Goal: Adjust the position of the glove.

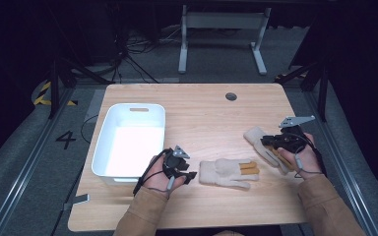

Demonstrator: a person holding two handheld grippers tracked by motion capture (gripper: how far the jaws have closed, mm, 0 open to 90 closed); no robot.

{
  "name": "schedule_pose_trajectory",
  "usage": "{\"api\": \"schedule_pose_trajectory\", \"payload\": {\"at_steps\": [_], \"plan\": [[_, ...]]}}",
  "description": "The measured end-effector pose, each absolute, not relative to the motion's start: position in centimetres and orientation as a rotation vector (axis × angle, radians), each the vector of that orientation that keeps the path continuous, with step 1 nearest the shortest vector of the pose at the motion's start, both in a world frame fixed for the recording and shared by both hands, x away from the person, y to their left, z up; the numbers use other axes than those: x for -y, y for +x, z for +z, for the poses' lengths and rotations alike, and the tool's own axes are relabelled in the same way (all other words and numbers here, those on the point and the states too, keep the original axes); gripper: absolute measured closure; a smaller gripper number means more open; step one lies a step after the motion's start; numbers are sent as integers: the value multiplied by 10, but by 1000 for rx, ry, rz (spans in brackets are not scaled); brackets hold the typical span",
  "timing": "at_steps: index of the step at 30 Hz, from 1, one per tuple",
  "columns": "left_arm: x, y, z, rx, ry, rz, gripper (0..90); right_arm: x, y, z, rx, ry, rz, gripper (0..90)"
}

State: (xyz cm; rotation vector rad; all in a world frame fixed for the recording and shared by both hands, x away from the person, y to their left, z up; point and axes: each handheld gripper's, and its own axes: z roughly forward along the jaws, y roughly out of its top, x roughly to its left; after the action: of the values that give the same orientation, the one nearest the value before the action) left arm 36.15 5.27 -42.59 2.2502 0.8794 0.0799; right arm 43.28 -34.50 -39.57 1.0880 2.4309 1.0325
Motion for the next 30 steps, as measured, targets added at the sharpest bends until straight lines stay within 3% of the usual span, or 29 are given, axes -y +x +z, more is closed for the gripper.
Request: {"api": "schedule_pose_trajectory", "payload": {"at_steps": [21, 30], "plan": [[-52, 363, -429, -886, 2275, 62, 555, 370, 449, -418, -2410, 1361, 783, 603], [-51, 362, -430, -886, 2282, 47, 554, 365, 451, -427, -2431, 1350, 704, 574]]}}
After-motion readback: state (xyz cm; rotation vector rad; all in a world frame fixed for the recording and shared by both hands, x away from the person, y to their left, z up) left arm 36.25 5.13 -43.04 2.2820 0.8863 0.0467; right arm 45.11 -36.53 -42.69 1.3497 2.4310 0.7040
